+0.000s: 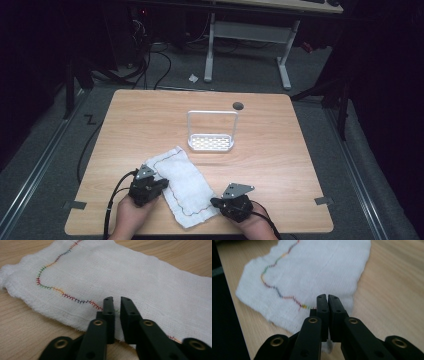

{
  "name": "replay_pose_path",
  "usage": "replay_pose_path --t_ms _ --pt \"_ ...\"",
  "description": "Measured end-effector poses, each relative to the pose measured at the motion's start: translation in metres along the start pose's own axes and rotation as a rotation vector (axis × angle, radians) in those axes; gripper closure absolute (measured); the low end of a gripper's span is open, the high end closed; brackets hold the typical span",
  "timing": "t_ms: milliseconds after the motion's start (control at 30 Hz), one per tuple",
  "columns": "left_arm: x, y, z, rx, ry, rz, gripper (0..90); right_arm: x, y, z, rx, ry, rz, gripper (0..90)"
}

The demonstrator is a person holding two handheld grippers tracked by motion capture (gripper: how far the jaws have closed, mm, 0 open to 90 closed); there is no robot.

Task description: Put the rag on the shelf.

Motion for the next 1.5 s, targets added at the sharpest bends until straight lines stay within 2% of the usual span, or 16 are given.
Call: replay_pose_path --t_ms 133,233,333,433,533,633,767,800,833,933,967,1000,1033,1133,1300,1500 --pt "0.003 -0.007 0.008 0.028 -0.016 0.009 79.2 -0.029 0.004 0.021 0.033 -0.001 0.052 88.6" --pt "0.008 -0.004 0.016 0.037 0.004 -0.003 79.1 -0.049 0.026 0.041 0.052 0.0 0.04 89.6" --pt "0.01 -0.001 0.017 0.027 0.019 -0.006 79.0 -0.063 0.053 0.056 0.068 0.0 0.004 90.0" --pt "0.011 -0.002 0.016 0.043 0.009 -0.006 79.0 -0.07 0.072 0.059 0.055 -0.002 -0.015 90.0" --pt "0.011 -0.002 0.017 0.041 0.018 -0.006 79.0 -0.065 0.081 0.058 0.059 -0.024 -0.047 90.0" --pt "0.013 -0.002 0.019 0.05 0.022 -0.013 79.1 -0.058 0.075 0.054 0.056 -0.024 -0.037 90.0" --pt "0.016 0.0 0.031 0.089 0.043 -0.031 79.1 -0.04 0.056 0.044 0.058 -0.034 -0.023 90.0" --pt "0.016 0.0 0.031 0.089 0.043 -0.031 79.1 -0.04 0.056 0.044 0.058 -0.034 -0.023 90.0" --pt "0.018 0.001 0.038 0.099 0.063 -0.035 79.1 -0.03 0.045 0.037 0.059 -0.03 -0.02 90.0" --pt "0.021 0.004 0.049 0.12 0.088 -0.044 79.0 -0.016 0.029 0.027 0.059 -0.032 -0.014 90.0" --pt "0.022 0.006 0.057 0.139 0.055 -0.037 79.0 -0.012 0.025 0.024 0.063 -0.03 -0.014 90.0" --pt "0.022 0.007 0.062 0.149 0.051 -0.039 78.9 -0.008 0.02 0.022 0.066 -0.032 -0.02 90.0" --pt "0.022 0.009 0.065 0.156 0.064 -0.045 78.9 -0.004 0.016 0.019 0.068 -0.03 -0.022 90.0" --pt "0.021 0.014 0.07 0.169 0.118 -0.058 78.9 0.006 0.004 0.015 0.073 -0.026 -0.031 90.0" --pt "0.019 0.022 0.08 0.187 0.129 -0.052 78.9 0.018 -0.009 0.014 0.092 -0.01 -0.031 90.0" --pt "0.022 0.02 0.083 0.206 0.129 -0.052 78.3 0.02 -0.011 0.015 0.095 -0.003 -0.036 90.0"
Point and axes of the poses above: each handheld gripper's, and its own axes: y roughly forward along the jaws, x roughly out of its underside, z roughly to its right, the point moved 10 cm from there along y, roughly forward along the jaws, and after that the axes turned 9 degrees about -y, right-handed, at the moved point
